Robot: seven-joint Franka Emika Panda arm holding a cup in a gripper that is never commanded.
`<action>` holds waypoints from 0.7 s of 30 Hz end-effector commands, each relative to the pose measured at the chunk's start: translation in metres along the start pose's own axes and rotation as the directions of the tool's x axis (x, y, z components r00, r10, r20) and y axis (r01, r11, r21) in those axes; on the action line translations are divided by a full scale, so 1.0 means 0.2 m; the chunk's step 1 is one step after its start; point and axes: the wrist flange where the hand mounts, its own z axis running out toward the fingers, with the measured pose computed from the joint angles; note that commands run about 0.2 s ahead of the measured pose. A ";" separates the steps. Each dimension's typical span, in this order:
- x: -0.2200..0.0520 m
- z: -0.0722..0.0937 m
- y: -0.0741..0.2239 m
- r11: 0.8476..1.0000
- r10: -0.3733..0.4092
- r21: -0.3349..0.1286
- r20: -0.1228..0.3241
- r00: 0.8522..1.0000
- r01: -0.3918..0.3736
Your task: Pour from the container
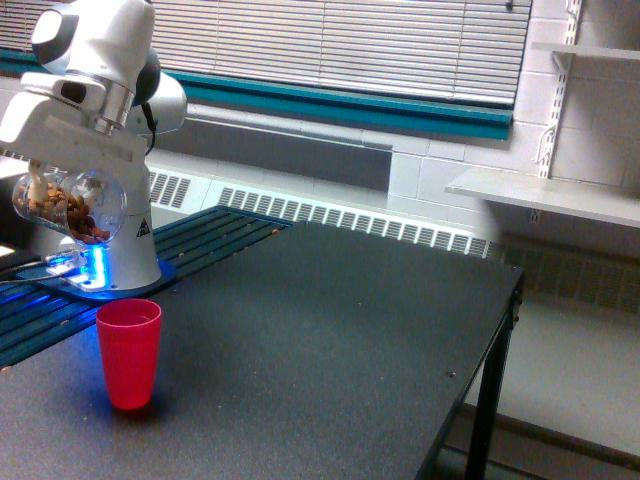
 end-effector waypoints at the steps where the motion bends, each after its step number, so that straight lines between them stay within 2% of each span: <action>1: 0.03 0.00 -0.03 1.000 0.006 -0.016 -0.009 1.000 -0.007; 8: 0.06 0.00 -0.05 1.000 -0.009 -0.020 -0.014 1.000 0.009; 21: 0.08 0.02 -0.03 0.998 -0.029 -0.055 -0.016 0.999 0.029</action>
